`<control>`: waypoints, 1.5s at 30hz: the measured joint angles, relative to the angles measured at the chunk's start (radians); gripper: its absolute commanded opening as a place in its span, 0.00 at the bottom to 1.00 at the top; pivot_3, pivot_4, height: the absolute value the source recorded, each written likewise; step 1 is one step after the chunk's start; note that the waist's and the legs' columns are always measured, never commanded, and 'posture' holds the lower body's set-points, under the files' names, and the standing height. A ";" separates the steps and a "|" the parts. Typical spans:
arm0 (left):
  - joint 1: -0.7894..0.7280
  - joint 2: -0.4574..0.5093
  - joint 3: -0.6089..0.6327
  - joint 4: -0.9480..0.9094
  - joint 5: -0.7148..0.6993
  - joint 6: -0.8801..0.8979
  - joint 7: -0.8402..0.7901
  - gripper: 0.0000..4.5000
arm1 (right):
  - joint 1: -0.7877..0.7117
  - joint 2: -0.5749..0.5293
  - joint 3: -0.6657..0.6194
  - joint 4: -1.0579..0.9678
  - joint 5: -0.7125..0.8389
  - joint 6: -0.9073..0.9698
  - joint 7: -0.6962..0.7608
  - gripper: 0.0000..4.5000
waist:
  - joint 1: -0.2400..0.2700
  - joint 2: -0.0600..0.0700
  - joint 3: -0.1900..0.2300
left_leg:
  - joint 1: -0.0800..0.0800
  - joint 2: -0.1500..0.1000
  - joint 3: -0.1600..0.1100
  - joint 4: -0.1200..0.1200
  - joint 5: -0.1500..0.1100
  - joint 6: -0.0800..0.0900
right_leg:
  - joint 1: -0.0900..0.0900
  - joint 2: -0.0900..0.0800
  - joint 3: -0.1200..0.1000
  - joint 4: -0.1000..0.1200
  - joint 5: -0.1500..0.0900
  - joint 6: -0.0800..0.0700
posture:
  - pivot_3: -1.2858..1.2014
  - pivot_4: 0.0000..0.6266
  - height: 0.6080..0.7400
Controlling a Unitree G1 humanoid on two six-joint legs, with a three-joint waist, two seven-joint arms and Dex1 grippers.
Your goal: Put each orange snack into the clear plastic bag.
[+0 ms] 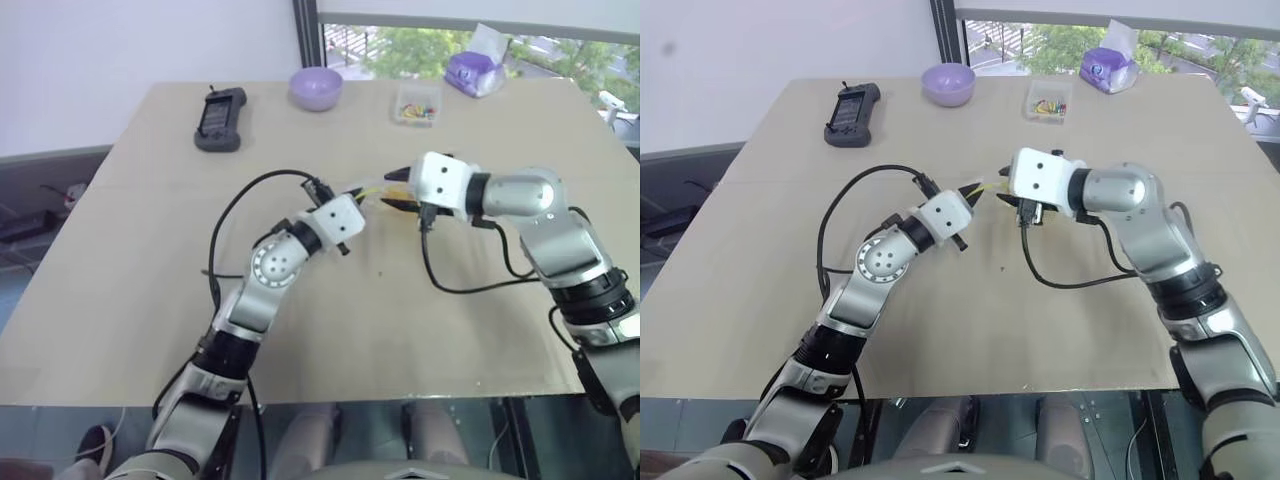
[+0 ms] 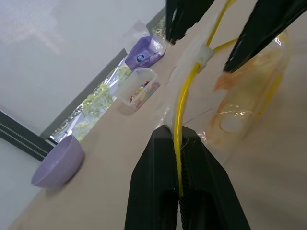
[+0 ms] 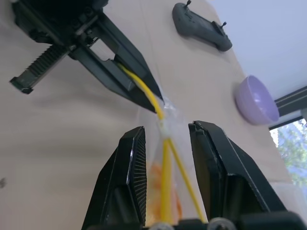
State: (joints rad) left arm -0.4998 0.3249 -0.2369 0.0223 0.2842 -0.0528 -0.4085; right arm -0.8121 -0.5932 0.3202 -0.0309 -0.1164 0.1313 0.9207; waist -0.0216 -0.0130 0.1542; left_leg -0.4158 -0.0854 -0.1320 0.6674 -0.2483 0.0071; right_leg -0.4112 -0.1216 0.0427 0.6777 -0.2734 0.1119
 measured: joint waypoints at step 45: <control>-0.002 -0.001 0.000 -0.003 0.010 -0.006 0.015 0.00 | -0.010 0.009 0.016 0.081 -0.075 -0.107 -0.011 0.03 | 0.002 0.000 0.000 | 0.000 0.000 0.000 0.000 0.000 0.000 | 0.000 0.000 0.000 0.000 0.000 0.000 | 0.52 0.24 1.00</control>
State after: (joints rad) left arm -0.5016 0.3244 -0.2373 0.0198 0.2938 -0.0589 -0.3931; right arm -0.8220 -0.5839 0.3364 0.0499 -0.1919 0.0245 0.9094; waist -0.0199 -0.0129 0.1542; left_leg -0.4158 -0.0857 -0.1321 0.6674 -0.2483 0.0071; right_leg -0.4113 -0.1216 0.0427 0.6777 -0.2735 0.1119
